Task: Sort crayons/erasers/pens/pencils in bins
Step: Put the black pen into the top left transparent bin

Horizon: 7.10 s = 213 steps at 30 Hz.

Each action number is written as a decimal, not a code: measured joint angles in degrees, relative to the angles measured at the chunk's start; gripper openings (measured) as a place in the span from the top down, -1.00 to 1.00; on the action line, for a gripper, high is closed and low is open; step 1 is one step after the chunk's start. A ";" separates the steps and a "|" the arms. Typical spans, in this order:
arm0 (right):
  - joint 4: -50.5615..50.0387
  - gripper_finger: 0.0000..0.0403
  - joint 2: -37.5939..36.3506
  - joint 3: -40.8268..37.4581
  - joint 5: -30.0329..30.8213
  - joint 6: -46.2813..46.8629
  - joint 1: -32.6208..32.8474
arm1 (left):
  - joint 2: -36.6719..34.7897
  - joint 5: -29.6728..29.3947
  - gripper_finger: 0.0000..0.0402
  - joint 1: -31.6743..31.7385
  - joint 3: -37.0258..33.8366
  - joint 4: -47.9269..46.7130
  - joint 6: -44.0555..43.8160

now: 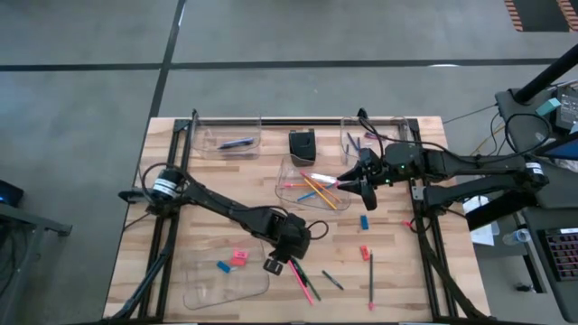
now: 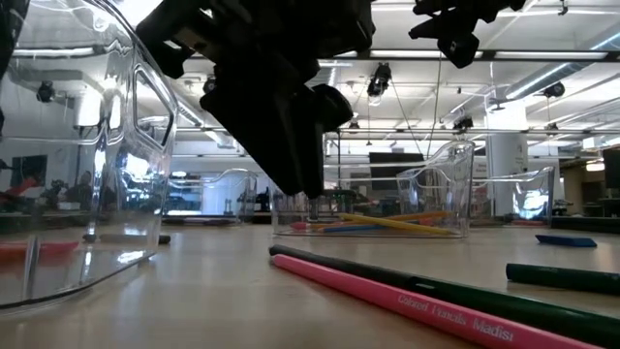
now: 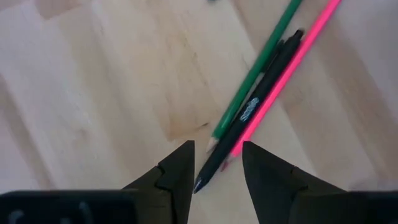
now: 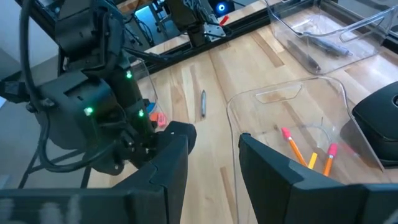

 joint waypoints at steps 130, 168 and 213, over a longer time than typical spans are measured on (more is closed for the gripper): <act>0.05 0.33 1.40 -0.02 -0.01 0.02 0.24 | -17.17 -7.06 1.00 -2.65 -2.75 9.10 1.31; -0.01 0.33 1.40 -0.02 -0.03 0.22 0.28 | 10.04 -3.50 0.91 -1.30 -1.77 16.95 -1.78; -4.73 0.39 1.48 -0.04 -0.12 6.74 0.52 | -41.47 -33.54 0.96 6.04 -22.91 -7.75 -4.50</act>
